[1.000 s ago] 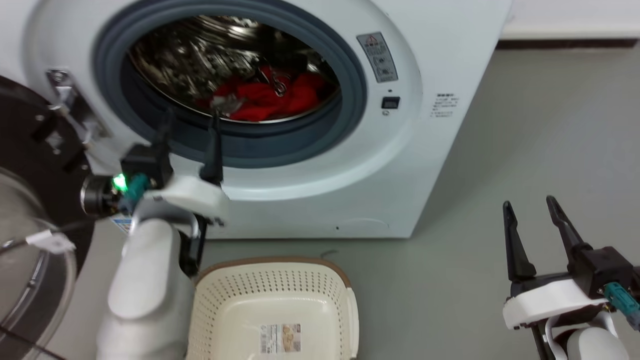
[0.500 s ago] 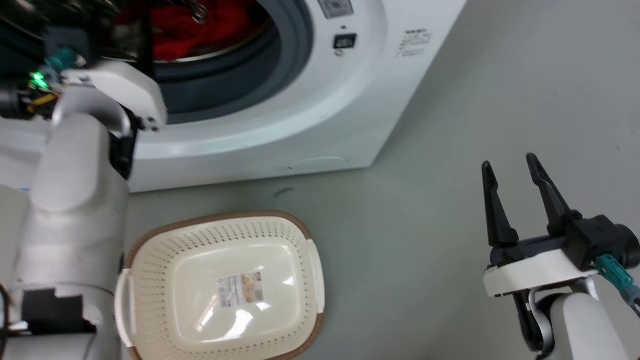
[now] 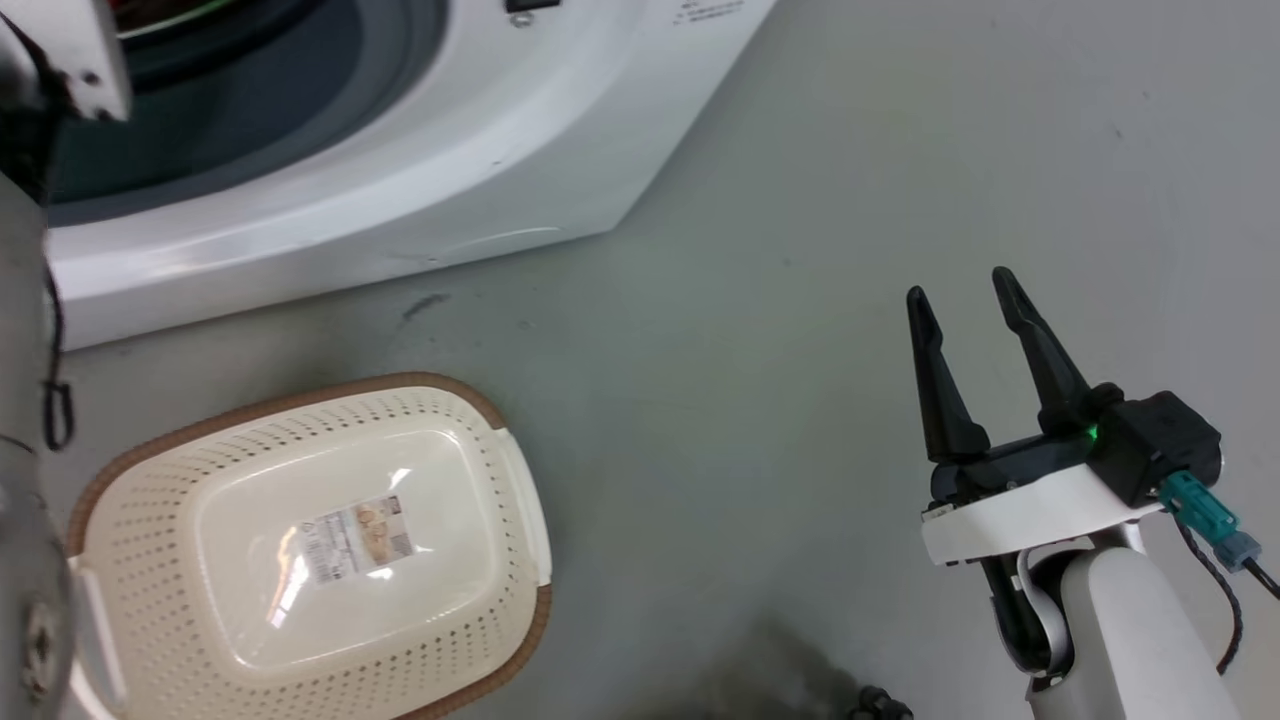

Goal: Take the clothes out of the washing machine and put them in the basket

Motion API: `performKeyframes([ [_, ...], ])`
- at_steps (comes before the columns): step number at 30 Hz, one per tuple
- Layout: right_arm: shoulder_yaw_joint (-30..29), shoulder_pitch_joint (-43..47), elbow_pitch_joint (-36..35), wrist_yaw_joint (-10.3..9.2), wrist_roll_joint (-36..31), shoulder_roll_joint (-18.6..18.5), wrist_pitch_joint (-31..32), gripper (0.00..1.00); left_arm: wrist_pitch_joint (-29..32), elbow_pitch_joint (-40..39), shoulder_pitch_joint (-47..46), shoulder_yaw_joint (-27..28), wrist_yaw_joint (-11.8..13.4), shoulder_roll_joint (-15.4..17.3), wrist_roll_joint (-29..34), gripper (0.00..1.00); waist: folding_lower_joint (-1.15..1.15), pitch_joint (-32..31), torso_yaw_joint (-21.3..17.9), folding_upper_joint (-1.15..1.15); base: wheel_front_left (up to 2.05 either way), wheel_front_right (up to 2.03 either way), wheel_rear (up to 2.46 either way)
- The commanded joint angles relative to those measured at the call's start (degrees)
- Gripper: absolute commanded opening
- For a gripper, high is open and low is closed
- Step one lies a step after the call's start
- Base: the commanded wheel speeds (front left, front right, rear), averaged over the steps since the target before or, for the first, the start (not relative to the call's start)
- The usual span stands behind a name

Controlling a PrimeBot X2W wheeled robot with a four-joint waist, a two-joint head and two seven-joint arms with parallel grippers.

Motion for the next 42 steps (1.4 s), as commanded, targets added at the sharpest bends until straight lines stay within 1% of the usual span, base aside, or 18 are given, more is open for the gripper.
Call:
performKeyframes([
  [1, 0.6, -1.1, -0.5, -0.04, 0.6, 0.1, -0.2, 1.00, 2.3, 1.0, -2.2, -0.2, -0.2, 1.3, -0.3, 1.00, -0.01, 2.1, -2.0, 0.00, 0.00, 0.00, 0.00],
  [9, 2.6, -1.2, -0.7, -0.04, 2.3, 0.1, -0.2, 1.00, 15.7, 6.0, -9.0, -0.7, -0.5, 5.0, -1.9, 1.00, -0.01, 4.2, -4.7, 0.00, 0.00, 0.00, 0.00],
  [13, 3.1, -1.3, -0.9, -0.04, 2.7, 0.1, -0.2, 1.00, 22.9, 7.7, -11.2, -0.7, -0.4, 6.0, -2.6, 1.00, -0.01, 4.9, -5.5, 0.00, 0.00, 0.00, 0.00],
  [14, 3.1, -1.3, -0.9, -0.04, 2.7, 0.1, -0.2, 1.00, 22.9, 7.7, -11.2, -0.7, -0.4, 6.0, -2.6, 1.00, -0.01, 4.9, -5.5, 0.00, 0.00, 0.00, 0.00],
  [16, 3.3, -1.3, -1.0, -0.04, 3.0, 0.1, -0.2, 1.00, 26.4, 8.6, -11.4, -0.3, -0.1, 6.4, -3.1, 1.00, -0.01, 5.2, -5.8, 0.00, 0.00, 0.00, 0.00],
  [17, 3.4, -1.3, -1.0, -0.04, 3.1, 0.1, -0.2, 1.00, 27.8, 8.9, -11.5, -0.1, 0.2, 6.4, -3.5, 0.87, -0.01, 5.4, -5.8, 0.00, 0.00, 0.00, 0.00],
  [18, 3.5, -1.3, -1.0, -0.04, 3.3, 0.1, -0.2, 1.00, 28.8, 9.0, -11.7, 0.0, 0.6, 6.5, -3.6, 0.63, -0.01, 5.5, -5.9, 0.00, 0.00, 0.00, 0.00],
  [19, 3.5, -1.4, -1.0, -0.04, 3.2, 0.1, -0.2, 1.00, 29.6, 9.1, -11.9, 0.1, 0.9, 6.6, -3.8, 0.53, -0.01, 5.6, -5.9, 0.00, 0.00, 0.00, 0.00],
  [20, 3.6, -1.5, -1.0, -0.04, 3.4, 0.1, -0.2, 1.00, 30.2, 9.1, -11.9, 0.3, 1.3, 6.6, -4.1, 0.33, -0.01, 5.7, -5.9, 0.00, 0.00, 0.00, 0.00],
  [21, 3.7, -1.5, -0.9, -0.04, 3.5, 0.1, -0.2, 1.00, 30.4, 8.9, -11.8, 0.4, 1.5, 6.6, -4.3, 0.00, -0.01, 5.8, -6.0, 0.00, 0.00, 0.00, 0.00],
  [23, 3.7, -1.7, -0.7, -0.04, 3.5, 0.1, -0.2, 1.00, 30.7, 8.5, -11.3, 0.5, 1.9, 6.6, -4.6, 0.00, -0.01, 5.8, -5.9, 0.00, 0.00, 0.00, 0.00],
  [25, 3.5, -1.9, -0.6, -0.04, 3.5, 0.1, -0.2, 1.00, 29.6, 7.5, -10.7, 0.5, 2.7, 6.5, -4.8, 0.00, -0.01, 5.7, -5.7, 0.00, 0.00, 0.00, 0.00],
  [29, 3.1, -2.1, -0.3, -0.04, 3.0, 0.1, -0.2, 1.00, 24.5, 4.2, -8.8, -0.5, 3.6, 6.2, -4.1, 0.00, -0.01, 4.6, -5.1, 0.00, 0.00, 0.00, 0.00],
  [36, 2.2, -1.2, 0.7, -0.04, 1.7, 0.1, -0.2, 1.00, 10.3, -1.1, -2.3, -2.0, 5.0, 4.8, -3.4, 0.00, -0.01, -0.5, -3.8, 0.00, 0.00, 0.00, 0.00],
  [42, 1.3, 0.7, 2.0, -0.04, 0.7, 0.1, -0.2, 1.00, -1.9, -2.3, 4.1, -2.3, 6.5, 2.8, -4.0, 0.00, -0.01, -6.7, -2.4, 0.00, 0.00, 0.00, 0.00],
])
